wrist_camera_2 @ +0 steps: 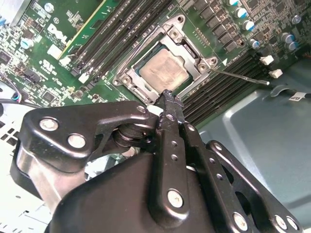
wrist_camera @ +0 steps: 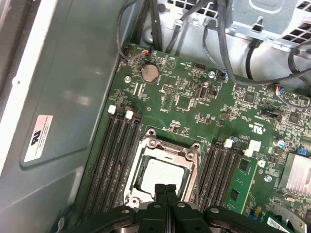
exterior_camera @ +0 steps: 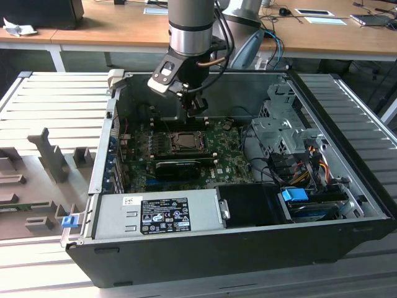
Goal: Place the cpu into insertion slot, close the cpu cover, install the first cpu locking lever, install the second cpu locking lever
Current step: 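Install the first cpu locking lever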
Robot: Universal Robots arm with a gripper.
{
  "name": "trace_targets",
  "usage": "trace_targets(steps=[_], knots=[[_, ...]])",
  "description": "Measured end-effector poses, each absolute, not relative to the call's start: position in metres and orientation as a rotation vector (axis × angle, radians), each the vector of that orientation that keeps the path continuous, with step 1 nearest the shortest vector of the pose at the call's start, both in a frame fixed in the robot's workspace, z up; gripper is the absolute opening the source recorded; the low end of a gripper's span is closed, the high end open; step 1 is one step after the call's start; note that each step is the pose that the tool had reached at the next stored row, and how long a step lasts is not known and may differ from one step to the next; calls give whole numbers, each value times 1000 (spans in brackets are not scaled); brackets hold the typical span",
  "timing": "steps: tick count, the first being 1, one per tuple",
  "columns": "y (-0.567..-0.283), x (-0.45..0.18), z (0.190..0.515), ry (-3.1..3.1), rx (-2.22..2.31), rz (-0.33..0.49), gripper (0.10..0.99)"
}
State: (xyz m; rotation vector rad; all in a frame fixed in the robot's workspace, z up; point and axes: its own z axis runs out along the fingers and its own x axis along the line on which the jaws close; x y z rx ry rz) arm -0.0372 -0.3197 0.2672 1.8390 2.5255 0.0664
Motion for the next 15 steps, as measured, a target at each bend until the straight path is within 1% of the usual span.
trace_targets(steps=[9,15], knots=[[-322,-37,267,2634,1684,68,106],[-324,-38,267,2646,1667,68,106]])
